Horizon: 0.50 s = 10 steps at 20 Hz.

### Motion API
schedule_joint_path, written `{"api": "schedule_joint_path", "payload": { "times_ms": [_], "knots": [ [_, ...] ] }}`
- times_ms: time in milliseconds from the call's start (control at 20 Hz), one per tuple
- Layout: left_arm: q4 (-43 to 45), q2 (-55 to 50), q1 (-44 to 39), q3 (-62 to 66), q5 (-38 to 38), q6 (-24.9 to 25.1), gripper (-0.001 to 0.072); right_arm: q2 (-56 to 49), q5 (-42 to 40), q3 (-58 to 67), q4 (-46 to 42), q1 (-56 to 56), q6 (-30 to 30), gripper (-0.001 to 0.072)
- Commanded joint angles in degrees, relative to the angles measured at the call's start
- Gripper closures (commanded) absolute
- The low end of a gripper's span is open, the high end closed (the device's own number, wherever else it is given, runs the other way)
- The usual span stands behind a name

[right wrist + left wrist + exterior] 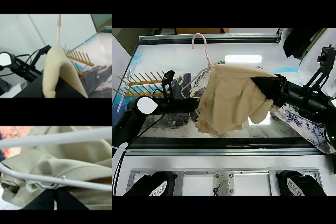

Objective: Fold the clothes and pants, and hang the long-sleeved shirts on hangers.

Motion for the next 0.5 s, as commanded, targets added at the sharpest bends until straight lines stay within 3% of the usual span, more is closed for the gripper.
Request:
{"api": "schedule_joint_path", "payload": {
  "times_ms": [0,450],
  "knots": [
    [-0.1,-1.4,1.7,0.6,-2.8,0.2,0.0688,0.0,-0.1,0.0,2.3,0.2,-0.6,0.069],
    [-0.1,-6.5,6.7,0.8,-5.2,1.2,0.0688,0.0,-0.1,0.0,-0.6,0.4,-0.4,0.069]
  ]
}}
